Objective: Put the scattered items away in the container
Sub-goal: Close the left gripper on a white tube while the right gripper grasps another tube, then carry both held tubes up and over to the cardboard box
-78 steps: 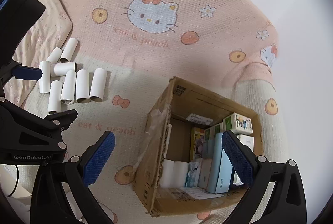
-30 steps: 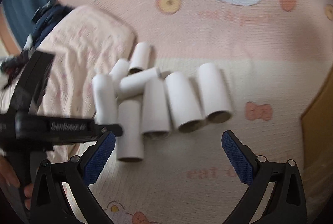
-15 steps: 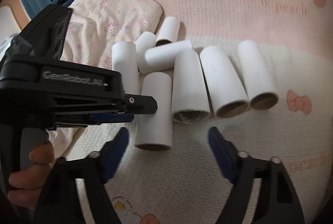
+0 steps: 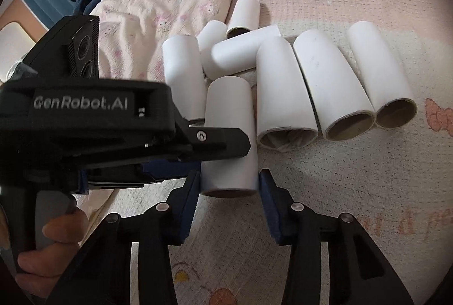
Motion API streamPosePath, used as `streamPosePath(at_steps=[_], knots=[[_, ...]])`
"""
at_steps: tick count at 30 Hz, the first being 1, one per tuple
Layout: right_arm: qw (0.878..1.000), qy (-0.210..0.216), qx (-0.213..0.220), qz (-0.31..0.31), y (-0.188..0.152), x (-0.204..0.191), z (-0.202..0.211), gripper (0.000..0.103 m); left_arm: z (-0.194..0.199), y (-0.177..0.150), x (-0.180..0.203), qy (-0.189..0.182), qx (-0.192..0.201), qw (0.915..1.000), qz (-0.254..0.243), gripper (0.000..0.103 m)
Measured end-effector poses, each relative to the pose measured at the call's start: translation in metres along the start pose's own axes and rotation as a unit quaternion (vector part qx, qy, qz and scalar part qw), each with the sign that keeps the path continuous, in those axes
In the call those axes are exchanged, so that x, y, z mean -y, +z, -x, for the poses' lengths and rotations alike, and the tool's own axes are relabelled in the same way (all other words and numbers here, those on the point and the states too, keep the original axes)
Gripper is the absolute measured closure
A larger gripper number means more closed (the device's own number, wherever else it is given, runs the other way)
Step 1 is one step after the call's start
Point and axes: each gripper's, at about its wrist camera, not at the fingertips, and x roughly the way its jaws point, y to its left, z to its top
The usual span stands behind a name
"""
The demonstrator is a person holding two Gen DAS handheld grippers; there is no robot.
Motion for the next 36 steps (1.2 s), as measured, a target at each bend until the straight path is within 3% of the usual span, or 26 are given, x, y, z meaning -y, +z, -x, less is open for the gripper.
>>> streamPosePath(at_steps=[5,13,23,30,34,36], knots=[[1.0,-0.002,0.023,0.006,0.001,-0.011,0.024,0.063,0.021,-0.003,0.017,-0.006,0.023,0.9995,-0.02,0.056],[0.997,-0.04,0.068,0.01,0.011,-0.013,0.072,0.063,0.047,-0.018,0.074,-0.025,0.058,0.9902,-0.124,0.056],[0.99,-0.123,0.029,-0.068,-0.015,0.028,0.104,0.063,-0.001,-0.056,0.11,-0.055,-0.034,0.9798,-0.189,0.056],[0.98,-0.169,0.007,-0.105,-0.044,0.054,0.115,0.063,-0.032,-0.085,0.121,-0.063,-0.079,0.9678,-0.23,0.056],[0.978,-0.174,-0.006,-0.113,-0.058,0.062,0.116,0.063,-0.043,-0.088,0.112,-0.069,-0.103,0.9719,-0.2,0.056],[0.979,-0.174,-0.009,-0.108,-0.06,0.062,0.116,0.062,-0.04,-0.086,0.109,-0.061,-0.091,0.9756,-0.19,0.056]])
